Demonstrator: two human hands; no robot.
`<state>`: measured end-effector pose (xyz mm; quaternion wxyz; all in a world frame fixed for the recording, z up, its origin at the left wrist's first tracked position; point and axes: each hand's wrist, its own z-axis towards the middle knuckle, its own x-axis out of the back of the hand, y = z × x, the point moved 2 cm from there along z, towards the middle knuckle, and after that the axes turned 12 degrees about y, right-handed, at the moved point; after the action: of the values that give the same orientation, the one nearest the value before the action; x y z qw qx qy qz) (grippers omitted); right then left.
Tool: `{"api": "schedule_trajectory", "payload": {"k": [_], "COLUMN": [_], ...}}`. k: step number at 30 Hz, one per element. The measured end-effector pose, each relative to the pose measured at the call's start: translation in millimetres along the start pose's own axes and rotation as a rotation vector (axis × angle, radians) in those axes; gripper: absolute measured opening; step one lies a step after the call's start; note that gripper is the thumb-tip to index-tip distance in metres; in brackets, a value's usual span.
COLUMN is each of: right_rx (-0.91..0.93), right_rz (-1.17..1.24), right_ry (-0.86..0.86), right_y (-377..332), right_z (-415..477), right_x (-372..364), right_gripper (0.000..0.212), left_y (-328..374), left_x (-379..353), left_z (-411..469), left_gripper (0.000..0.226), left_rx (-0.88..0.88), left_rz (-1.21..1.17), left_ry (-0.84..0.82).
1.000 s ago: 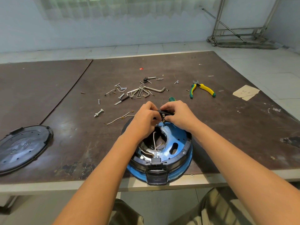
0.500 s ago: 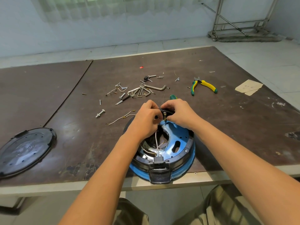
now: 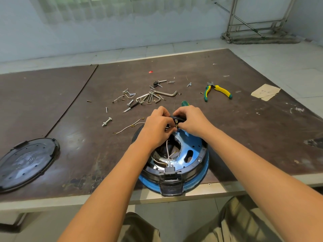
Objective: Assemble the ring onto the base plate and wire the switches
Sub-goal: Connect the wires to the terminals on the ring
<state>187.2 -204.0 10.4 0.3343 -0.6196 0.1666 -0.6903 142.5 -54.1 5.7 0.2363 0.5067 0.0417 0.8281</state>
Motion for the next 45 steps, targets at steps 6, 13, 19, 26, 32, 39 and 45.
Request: {"api": "schedule_trajectory", "payload": {"k": [6,13,19,26,32,39,45], "right_rx": [0.028,0.06,0.053,0.046,0.054,0.052,0.05], "right_rz": [-0.003,0.01,0.007,0.007,-0.003,-0.008,-0.02], "right_ry": [-0.041,-0.049,-0.052,-0.046,-0.036,-0.027,-0.019], "right_y": [-0.8,-1.2,-0.3,-0.7,-0.9,-0.6,-1.5], "right_z": [-1.2,-2.3,-2.0,-1.9,-2.4,-2.3,-2.0], "right_x": [2.2,2.8,2.1,1.7,1.7,1.8,0.8], "right_gripper": [0.05,0.05,0.054,0.053,0.052,0.05,0.048], "left_y": [-0.4,-1.8,-3.2,-3.1,-1.4,-0.9,-0.3], "left_x": [-1.3,-3.5,-4.8,-6.2,-5.2,-6.0,-5.6], "left_z": [-0.4,0.6,0.7,1.7,1.6,1.2,2.2], "left_gripper": [0.014,0.01,0.011,0.017,0.016,0.017,0.015], "left_rx": [0.016,0.052,0.044,0.019,0.008,0.001,0.012], "left_rz": [-0.007,-0.038,-0.025,0.013,0.026,0.031,0.025], "left_ry": [-0.002,-0.041,-0.051,-0.069,-0.047,-0.054,-0.053]}}
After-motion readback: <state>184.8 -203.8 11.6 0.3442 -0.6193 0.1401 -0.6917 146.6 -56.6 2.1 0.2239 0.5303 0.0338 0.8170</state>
